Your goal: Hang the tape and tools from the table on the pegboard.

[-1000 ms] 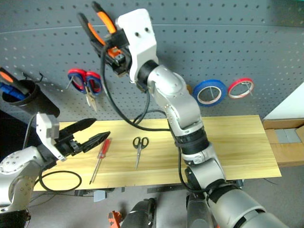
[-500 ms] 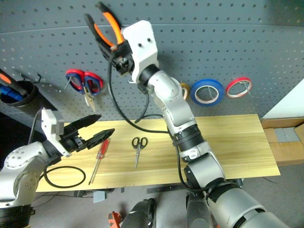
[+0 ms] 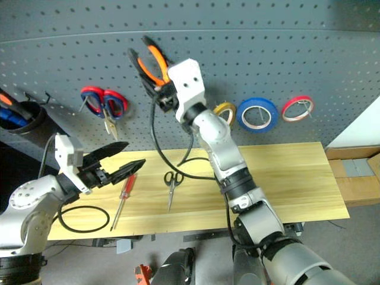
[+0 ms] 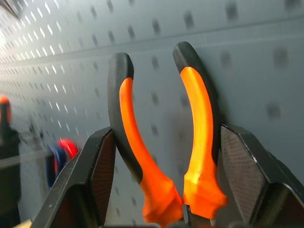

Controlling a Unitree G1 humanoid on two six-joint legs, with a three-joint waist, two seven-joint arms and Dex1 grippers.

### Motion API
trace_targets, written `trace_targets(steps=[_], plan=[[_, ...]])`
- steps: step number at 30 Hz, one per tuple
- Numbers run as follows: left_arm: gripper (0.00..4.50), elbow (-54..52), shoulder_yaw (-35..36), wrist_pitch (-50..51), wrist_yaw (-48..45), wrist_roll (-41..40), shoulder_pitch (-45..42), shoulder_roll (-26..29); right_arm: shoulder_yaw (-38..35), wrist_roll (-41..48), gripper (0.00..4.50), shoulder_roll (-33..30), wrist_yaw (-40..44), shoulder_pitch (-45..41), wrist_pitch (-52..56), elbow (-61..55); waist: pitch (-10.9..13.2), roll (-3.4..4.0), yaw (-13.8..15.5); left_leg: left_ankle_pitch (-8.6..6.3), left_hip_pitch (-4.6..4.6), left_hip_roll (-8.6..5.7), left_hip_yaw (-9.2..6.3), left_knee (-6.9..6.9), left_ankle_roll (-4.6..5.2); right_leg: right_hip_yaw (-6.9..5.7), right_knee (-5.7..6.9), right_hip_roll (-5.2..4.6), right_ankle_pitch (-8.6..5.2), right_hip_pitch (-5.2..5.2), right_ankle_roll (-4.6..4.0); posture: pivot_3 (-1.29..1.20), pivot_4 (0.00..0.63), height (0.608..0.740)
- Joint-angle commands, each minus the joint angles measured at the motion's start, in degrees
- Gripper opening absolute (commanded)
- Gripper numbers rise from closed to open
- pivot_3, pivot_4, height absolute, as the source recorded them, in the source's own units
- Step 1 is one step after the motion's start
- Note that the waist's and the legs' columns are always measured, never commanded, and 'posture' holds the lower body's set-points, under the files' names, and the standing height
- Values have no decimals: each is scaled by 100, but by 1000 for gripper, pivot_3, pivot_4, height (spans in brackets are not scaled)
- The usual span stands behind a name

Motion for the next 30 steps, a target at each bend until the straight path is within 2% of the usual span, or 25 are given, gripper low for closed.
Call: trace_targets(steps=[1,10,23,30], plan=[[4211,-50,88,-146,12,31,-30,-1,15,22,2786,278,-52,-190,-139,-349,0,0,0,0,0,1,0,0,0,0,0,1,1,0,-2,-14,256,740],[4211,-55,99,-201,49,42,-15,-24,-134,292,2786,373,-85,-696,262,-761,0,0,7,0,-1,2,-4,-2,-1,-1,-1,2,1,-3,-2,-7,249,740],[4211,-17,26,-245,153,107,-182,-117,-162,330,2786,586,-219,-924,-305,523,-1,-2,26,11,2,1,-6,3,-18,-5,4,3,10,0,-13,0,250,740],[4211,-82,90,-184,188,31,-180,-192,-156,391,2786,578,-278,-1066,-226,219,-1,-2,40,32,2,12,-21,3,-41,-8,8,23,32,-2,-26,-7,251,740]])
